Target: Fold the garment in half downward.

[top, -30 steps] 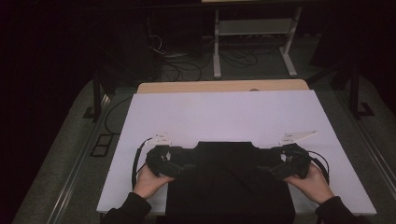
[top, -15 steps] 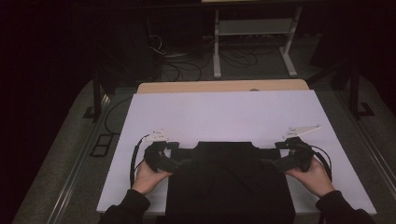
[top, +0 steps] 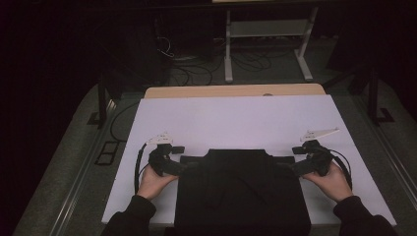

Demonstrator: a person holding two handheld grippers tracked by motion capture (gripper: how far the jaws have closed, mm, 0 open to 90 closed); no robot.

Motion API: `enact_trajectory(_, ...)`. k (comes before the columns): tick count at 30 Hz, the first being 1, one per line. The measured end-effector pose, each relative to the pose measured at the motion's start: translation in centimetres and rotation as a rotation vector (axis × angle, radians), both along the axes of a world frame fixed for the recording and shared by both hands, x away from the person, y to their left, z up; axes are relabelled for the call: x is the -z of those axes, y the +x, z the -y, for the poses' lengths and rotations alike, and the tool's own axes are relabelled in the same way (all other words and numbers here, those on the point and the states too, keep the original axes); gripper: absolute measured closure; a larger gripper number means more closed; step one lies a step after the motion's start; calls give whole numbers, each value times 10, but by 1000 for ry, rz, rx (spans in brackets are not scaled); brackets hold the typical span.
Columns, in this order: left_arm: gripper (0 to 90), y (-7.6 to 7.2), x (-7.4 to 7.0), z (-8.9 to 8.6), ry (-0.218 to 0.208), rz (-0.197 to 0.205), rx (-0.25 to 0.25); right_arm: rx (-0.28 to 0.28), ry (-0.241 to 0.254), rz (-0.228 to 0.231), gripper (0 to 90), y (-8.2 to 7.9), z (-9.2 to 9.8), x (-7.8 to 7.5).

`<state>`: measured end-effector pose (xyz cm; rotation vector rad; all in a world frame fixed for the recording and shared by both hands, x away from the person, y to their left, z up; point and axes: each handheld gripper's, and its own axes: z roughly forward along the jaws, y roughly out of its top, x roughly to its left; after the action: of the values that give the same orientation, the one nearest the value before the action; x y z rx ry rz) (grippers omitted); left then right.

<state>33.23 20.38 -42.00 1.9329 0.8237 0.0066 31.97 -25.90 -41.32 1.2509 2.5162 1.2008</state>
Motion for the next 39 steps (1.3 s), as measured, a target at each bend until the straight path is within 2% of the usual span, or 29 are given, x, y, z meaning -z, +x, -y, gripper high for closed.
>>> enact_trajectory(11,0,10,5,-8,8,-20,-28,34,2,-23,128,13,15,7)
enact_trajectory(13,0,10,6,-8,25,-20,-37,38,-2,-31,133,14,17,9)
enact_trajectory(21,0,17,11,-12,5,-61,-51,44,-20,-48,143,21,22,15)
enact_trajectory(26,0,20,13,-15,18,-77,-61,51,-36,-51,147,22,22,18)
enact_trajectory(31,60,25,16,-20,16,-94,-75,49,-42,-54,184,24,22,20)
enact_trajectory(33,133,26,17,-21,23,-98,-76,48,-38,-57,248,25,23,21)
enact_trajectory(35,135,26,17,-21,27,-104,-76,52,-34,-57,290,26,24,22)
enact_trajectory(39,165,28,19,-21,64,-113,-89,59,-29,-55,336,27,25,22)
